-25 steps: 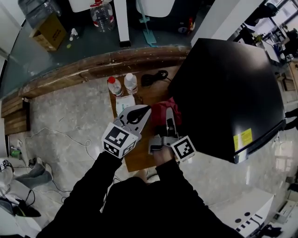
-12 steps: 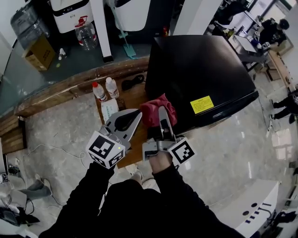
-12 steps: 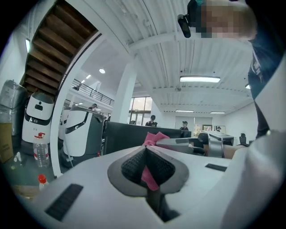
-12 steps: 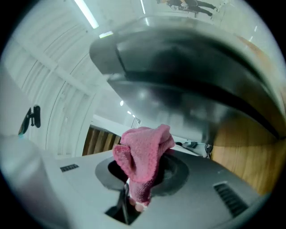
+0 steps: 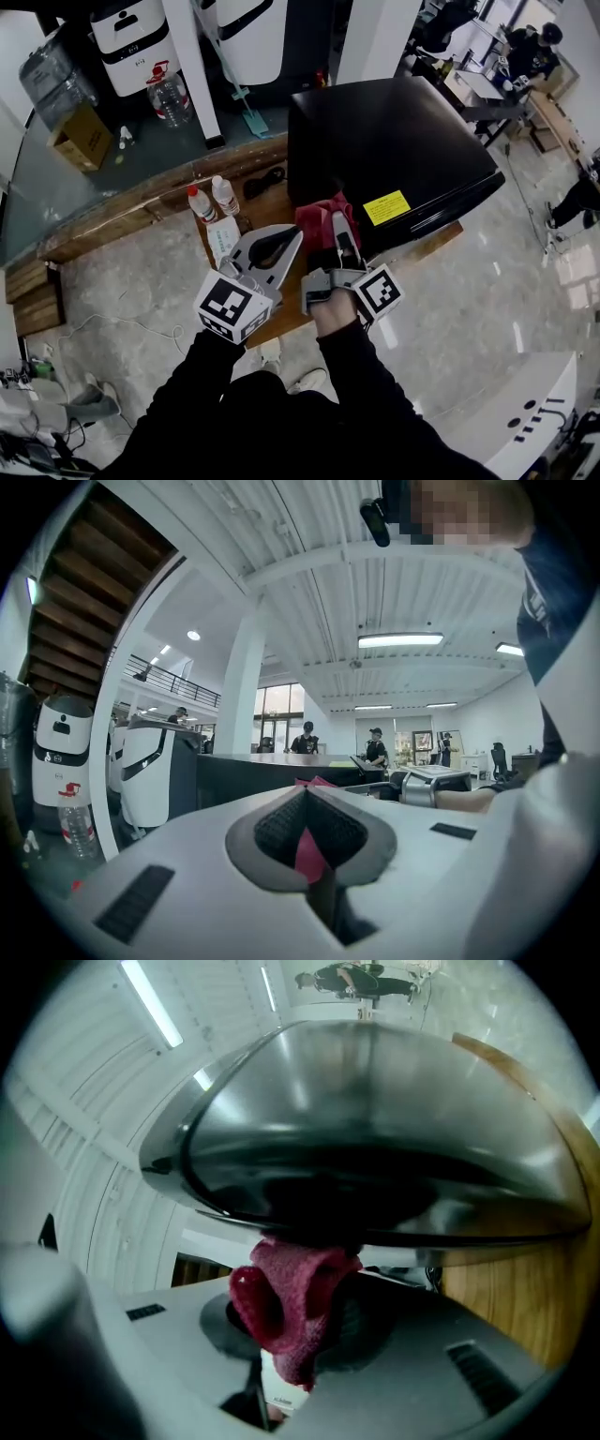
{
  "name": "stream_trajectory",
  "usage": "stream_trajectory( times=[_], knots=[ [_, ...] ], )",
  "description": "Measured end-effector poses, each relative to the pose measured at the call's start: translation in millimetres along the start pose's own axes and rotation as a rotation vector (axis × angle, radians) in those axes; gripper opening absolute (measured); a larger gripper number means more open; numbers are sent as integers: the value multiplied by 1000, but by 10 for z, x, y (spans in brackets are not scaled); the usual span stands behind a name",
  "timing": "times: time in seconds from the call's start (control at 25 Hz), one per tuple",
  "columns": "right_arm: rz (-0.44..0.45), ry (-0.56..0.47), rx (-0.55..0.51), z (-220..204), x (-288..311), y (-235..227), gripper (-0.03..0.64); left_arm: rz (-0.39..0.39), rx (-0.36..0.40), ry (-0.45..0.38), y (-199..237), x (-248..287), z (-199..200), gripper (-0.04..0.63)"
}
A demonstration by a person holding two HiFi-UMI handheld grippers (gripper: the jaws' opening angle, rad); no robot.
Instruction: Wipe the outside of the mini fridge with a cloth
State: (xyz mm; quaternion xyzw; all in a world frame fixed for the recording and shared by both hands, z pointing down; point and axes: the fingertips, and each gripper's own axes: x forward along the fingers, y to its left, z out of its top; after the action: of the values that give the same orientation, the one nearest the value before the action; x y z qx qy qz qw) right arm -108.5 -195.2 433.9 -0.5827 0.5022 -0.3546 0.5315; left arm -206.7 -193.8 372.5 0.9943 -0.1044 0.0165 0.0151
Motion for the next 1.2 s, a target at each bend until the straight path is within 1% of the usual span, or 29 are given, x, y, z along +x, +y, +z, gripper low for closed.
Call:
stream_trajectory(
  times=[0.16,0.36,0.52,0.72,0.84,1.04,1.2],
  knots=[
    [-24,-27,33,-25,37,-278,94,-46,-17,31,86,129,-239,6],
    [-97,-62,31,-104,41,-781,94,-120,-43,95,193,288,-730,6],
    [-169,-62,19,-189,98,-1247,94,-120,-61,124,371,420,-1161,6],
    [-282,-59,52,-300,-9,-1945,94,-165,-118,213,365,555,-1855,6],
    [-297,-59,82,-353,-37,-2287,94,-166,-153,261,393,610,-2238,6],
    [-356,-52,82,-413,-132,-2733,94,-180,-175,323,356,637,-2704,6],
    [-406,-53,87,-468,-159,-3053,94,-190,-186,355,361,651,-2947,6]
  ],
)
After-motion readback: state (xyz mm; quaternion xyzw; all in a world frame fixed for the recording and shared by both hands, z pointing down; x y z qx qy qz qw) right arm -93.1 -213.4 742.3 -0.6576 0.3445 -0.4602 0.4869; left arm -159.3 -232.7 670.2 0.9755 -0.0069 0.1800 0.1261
